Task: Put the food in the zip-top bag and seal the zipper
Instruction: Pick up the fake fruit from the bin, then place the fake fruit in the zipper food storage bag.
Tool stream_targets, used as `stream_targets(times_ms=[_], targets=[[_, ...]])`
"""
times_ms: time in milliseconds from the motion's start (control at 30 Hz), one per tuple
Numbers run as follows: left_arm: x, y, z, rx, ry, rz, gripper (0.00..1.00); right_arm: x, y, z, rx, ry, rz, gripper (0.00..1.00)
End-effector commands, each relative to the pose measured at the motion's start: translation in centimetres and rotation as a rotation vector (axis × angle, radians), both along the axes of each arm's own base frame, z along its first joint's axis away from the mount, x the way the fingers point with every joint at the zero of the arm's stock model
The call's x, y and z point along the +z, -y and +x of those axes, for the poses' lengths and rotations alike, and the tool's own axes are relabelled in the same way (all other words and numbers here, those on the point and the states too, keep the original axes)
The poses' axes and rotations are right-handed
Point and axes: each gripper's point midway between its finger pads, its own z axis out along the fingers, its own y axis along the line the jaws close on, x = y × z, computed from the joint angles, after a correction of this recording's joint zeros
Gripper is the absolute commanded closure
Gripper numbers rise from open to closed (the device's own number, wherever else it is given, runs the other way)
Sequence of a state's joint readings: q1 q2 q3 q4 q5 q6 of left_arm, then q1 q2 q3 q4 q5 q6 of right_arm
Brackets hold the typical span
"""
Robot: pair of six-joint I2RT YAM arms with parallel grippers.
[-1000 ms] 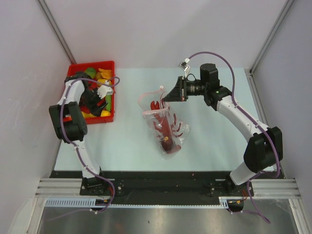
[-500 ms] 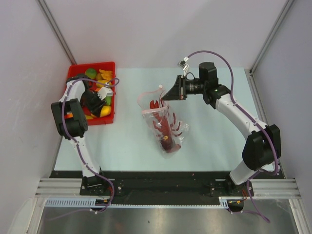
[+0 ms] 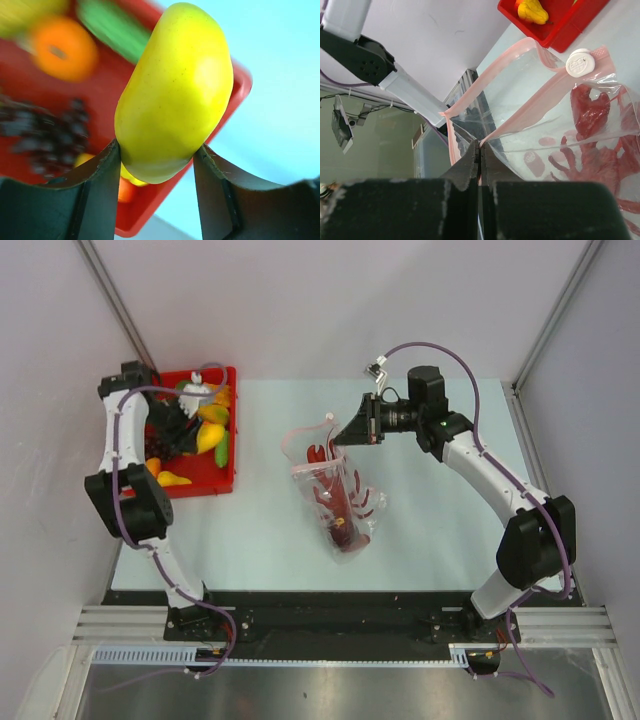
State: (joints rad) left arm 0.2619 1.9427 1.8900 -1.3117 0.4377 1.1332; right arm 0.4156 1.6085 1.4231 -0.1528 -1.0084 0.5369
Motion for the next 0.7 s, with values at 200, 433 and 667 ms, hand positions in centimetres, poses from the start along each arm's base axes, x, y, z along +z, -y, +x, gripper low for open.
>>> stream_targets(times_ms=[200,433,667], targets=[[20.3,22.6,-1.8,0.030,0.200,-0.696,0.67,2.9,-0.2,0.1,0.012,0.127,0.022,1.00],[20.0,31.3,-6.2,-0.010,0.038,-0.934,0.69,3.7,-0.1,-0.1,0.015,0.151,0.028,1.00],[16.0,31.7,-9.5,-0.039,-0.047,-0.817,0.24,4.3,0.6,-0.6,0.012,0.177,0.023,1.00]])
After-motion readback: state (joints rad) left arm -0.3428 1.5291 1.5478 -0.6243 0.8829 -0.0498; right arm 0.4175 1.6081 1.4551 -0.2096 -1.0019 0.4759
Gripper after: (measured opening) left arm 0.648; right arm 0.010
